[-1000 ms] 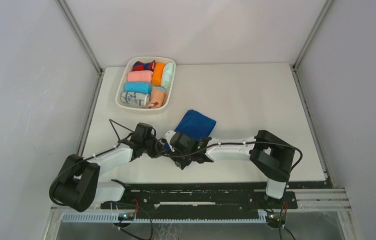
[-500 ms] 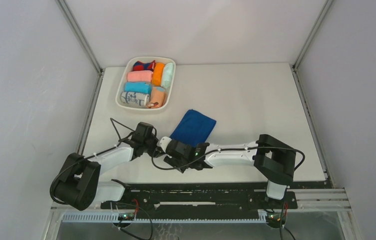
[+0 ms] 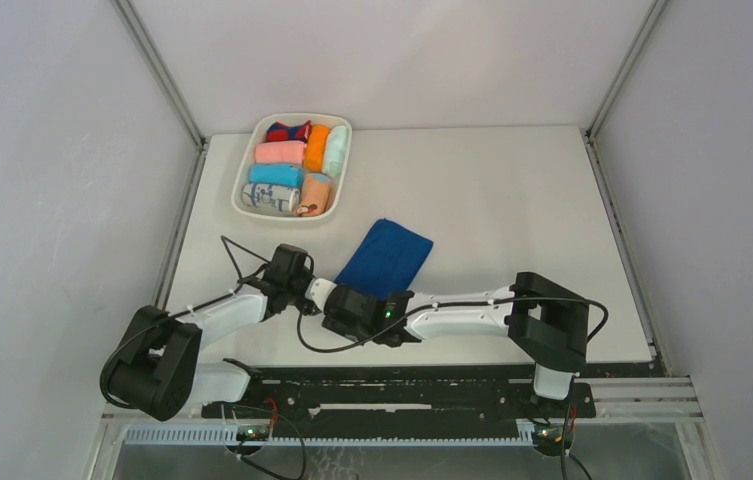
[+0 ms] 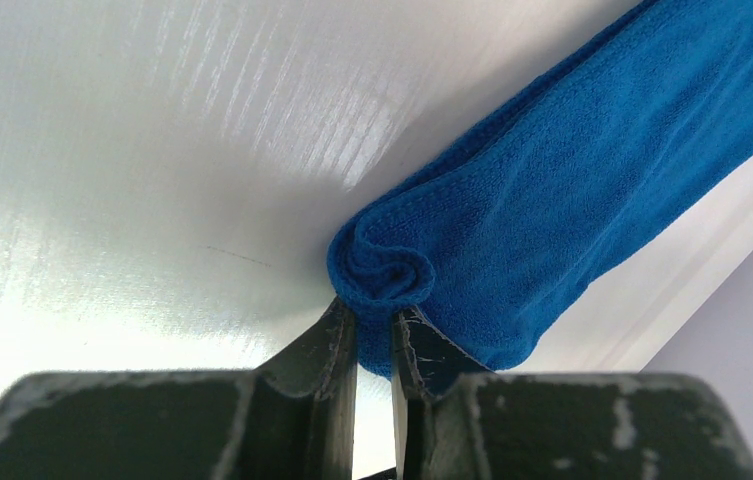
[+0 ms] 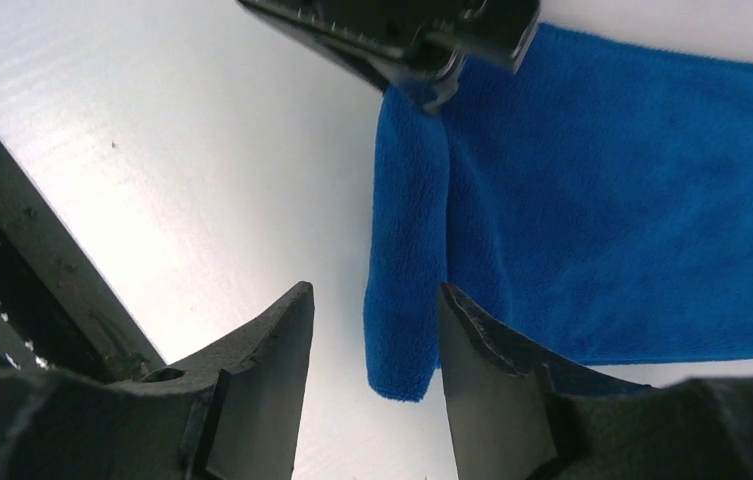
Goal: Roll the towels
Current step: Roll the towel at the center of the board.
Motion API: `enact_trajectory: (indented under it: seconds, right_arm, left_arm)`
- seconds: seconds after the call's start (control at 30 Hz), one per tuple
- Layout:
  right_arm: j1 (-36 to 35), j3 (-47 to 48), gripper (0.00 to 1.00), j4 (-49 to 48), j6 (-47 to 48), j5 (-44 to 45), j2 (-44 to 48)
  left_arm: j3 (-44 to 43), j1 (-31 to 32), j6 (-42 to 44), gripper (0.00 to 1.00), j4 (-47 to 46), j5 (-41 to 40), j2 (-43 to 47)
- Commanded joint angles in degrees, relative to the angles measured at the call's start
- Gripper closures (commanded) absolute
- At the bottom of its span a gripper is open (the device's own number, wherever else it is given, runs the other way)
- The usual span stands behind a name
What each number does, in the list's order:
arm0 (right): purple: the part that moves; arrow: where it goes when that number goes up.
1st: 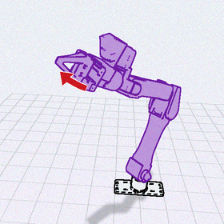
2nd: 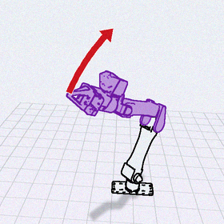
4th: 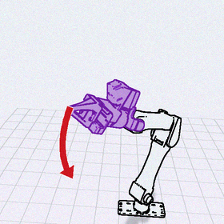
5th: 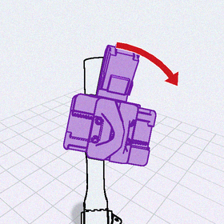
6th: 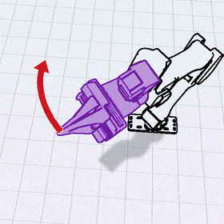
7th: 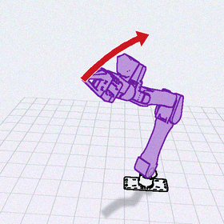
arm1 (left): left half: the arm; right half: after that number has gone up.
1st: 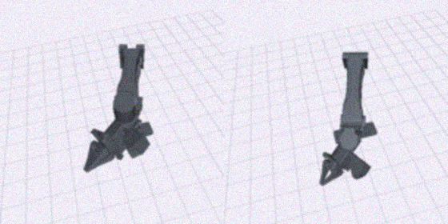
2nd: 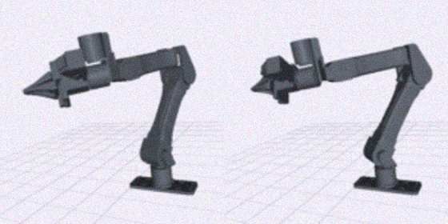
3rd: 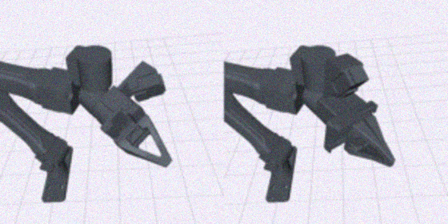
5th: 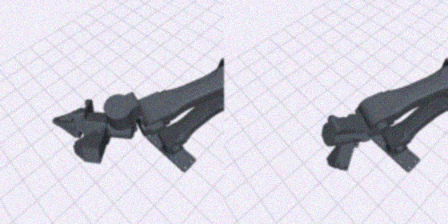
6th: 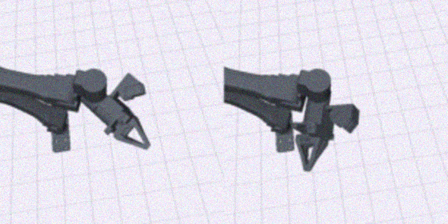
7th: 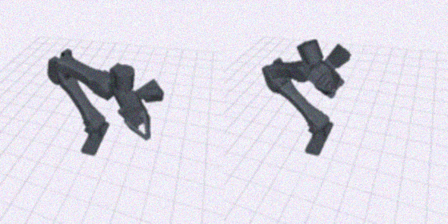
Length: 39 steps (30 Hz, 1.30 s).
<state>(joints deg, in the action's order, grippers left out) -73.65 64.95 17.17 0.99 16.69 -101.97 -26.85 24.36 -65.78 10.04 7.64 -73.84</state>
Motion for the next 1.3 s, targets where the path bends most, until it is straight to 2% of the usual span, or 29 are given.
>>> enact_trajectory:
  seconds: [0.0,0.6,0.73,0.9,1.0,1.13,1.27]
  right_arm:
    - [-0.6,2.9,0.52,-0.8,1.5,2.5,-1.5]
    - [-0.3,1.4,0.55,4.2,-1.0,5.9,-5.3]
    - [0.3,0.3,0.60,4.8,-2.0,3.5,-5.0]
    - [1.4,0.1,0.73,7.0,-4.2,0.5,-5.3]
    - [2.8,-0.8,0.83,6.7,-5.3,-3.7,-4.6]
    - [5.9,-2.4,0.99,4.1,-6.4,-17.0,-2.5]
    - [10.4,-3.1,1.00,0.4,-8.0,-33.4,-1.5]
  left_arm:
    - [-1.1,0.7,2.2,0.81,4.0,-1.8,-1.4]
    - [-1.2,0.7,2.6,0.81,4.4,-2.1,-1.8]
    - [-1.3,0.7,2.7,0.81,4.7,-2.3,-1.8]
    - [-2.0,0.6,2.6,0.80,5.9,-3.0,-1.8]
    - [-2.1,0.3,2.5,0.80,6.4,-3.5,-1.4]
    - [-1.6,-0.3,2.3,0.80,7.8,-3.6,0.0]
    - [-0.1,-1.0,1.4,0.75,9.3,-5.1,5.0]
